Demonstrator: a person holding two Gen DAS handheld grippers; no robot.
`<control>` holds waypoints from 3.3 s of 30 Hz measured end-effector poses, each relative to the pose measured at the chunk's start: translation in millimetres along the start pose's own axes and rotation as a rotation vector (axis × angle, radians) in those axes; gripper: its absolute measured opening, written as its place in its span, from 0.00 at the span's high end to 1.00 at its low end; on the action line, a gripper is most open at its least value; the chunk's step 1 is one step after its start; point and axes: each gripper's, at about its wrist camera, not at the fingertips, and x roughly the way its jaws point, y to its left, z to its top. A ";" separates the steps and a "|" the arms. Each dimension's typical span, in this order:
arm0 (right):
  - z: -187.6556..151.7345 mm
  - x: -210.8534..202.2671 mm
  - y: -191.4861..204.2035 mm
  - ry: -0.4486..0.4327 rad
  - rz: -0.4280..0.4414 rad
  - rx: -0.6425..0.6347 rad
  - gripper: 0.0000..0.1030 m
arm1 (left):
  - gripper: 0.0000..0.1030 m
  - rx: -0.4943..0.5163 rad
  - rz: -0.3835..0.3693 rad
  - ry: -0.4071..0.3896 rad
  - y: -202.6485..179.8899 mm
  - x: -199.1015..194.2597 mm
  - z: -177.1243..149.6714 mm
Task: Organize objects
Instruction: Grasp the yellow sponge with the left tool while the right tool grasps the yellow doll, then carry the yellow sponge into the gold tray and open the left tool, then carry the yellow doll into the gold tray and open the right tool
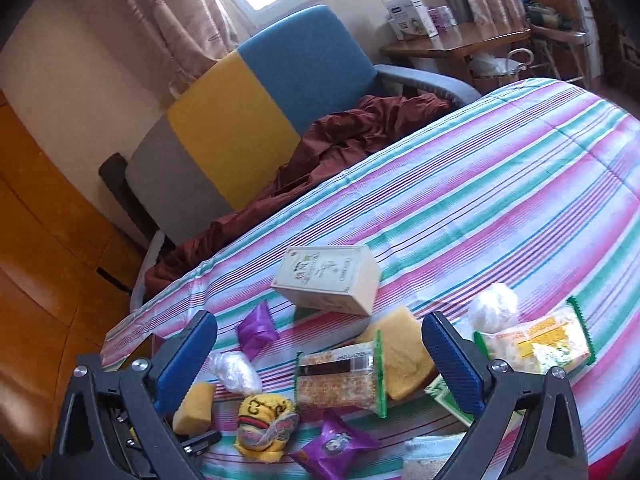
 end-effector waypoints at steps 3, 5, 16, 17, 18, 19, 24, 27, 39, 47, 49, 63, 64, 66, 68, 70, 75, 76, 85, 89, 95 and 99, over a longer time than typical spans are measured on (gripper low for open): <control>-5.2 6.6 18.0 0.031 0.025 -0.087 0.00 | 0.53 -0.019 0.059 -0.023 3.3 0.5 -1.9; -12.1 14.4 29.8 0.074 0.042 -0.146 0.00 | 0.55 -0.055 0.051 -0.041 9.3 -2.8 -3.4; -65.7 66.1 73.0 0.348 0.021 -0.437 0.15 | 0.59 -0.246 -0.088 -0.246 5.4 -61.8 -37.9; -68.5 70.4 73.8 0.367 0.010 -0.449 0.17 | 0.59 -0.257 -0.104 -0.256 5.2 -64.2 -39.8; -71.2 73.8 74.7 0.384 0.005 -0.462 0.18 | 0.59 -0.272 -0.115 -0.268 3.3 -68.9 -44.8; -74.1 77.8 75.9 0.401 -0.003 -0.477 0.19 | 0.59 -0.282 -0.126 -0.275 2.7 -72.0 -48.7; -90.7 97.5 79.3 0.451 -0.088 -0.577 0.53 | 0.59 -0.352 -0.172 -0.312 8.8 -88.1 -74.3; -92.6 98.0 79.8 0.438 -0.087 -0.608 0.59 | 0.59 -0.413 -0.178 -0.342 20.6 -103.7 -97.8; -98.4 95.3 84.1 0.420 -0.121 -0.652 0.58 | 0.59 -0.724 0.014 -0.310 137.8 -113.9 -196.6; -102.1 95.0 86.4 0.406 -0.127 -0.669 0.57 | 0.57 -0.803 0.118 -0.218 217.1 -70.5 -194.2; -101.7 95.4 86.3 0.406 -0.125 -0.673 0.57 | 0.55 -0.819 0.123 -0.215 230.0 -61.3 -186.0; -104.0 97.2 88.7 0.400 -0.127 -0.697 0.53 | 0.25 -0.824 0.148 -0.186 261.9 -36.7 -170.9; -103.9 97.2 88.7 0.400 -0.127 -0.697 0.53 | 0.25 -0.821 0.157 -0.191 258.9 -40.3 -172.3; -104.2 97.2 88.9 0.398 -0.128 -0.701 0.53 | 0.25 -0.798 0.170 -0.211 248.0 -52.0 -175.9; -104.7 97.1 89.6 0.397 -0.130 -0.704 0.53 | 0.25 -0.791 0.175 -0.240 236.6 -66.2 -182.1; -104.9 96.5 89.5 0.395 -0.132 -0.708 0.53 | 0.25 -0.790 0.176 -0.269 223.7 -80.3 -189.6; -106.0 95.6 90.7 0.388 -0.138 -0.721 0.53 | 0.31 -0.774 0.126 -0.336 179.3 -110.0 -214.6; -106.4 95.5 91.2 0.387 -0.140 -0.722 0.53 | 0.37 -0.776 0.109 -0.341 172.4 -112.9 -219.0; -109.6 86.0 96.4 0.375 -0.169 -0.713 0.58 | 0.40 -0.829 -0.046 -0.337 134.5 -120.5 -249.6; -115.6 85.4 97.9 0.359 -0.198 -0.726 0.58 | 0.40 -0.831 -0.077 -0.348 126.4 -122.0 -255.1; -112.9 69.0 109.6 0.307 -0.197 -0.715 0.67 | 0.40 -0.843 -0.064 -0.375 123.7 -133.9 -268.3; -106.6 39.5 136.2 0.235 -0.124 -0.696 0.67 | 0.40 -0.865 -0.047 -0.396 128.5 -142.2 -280.7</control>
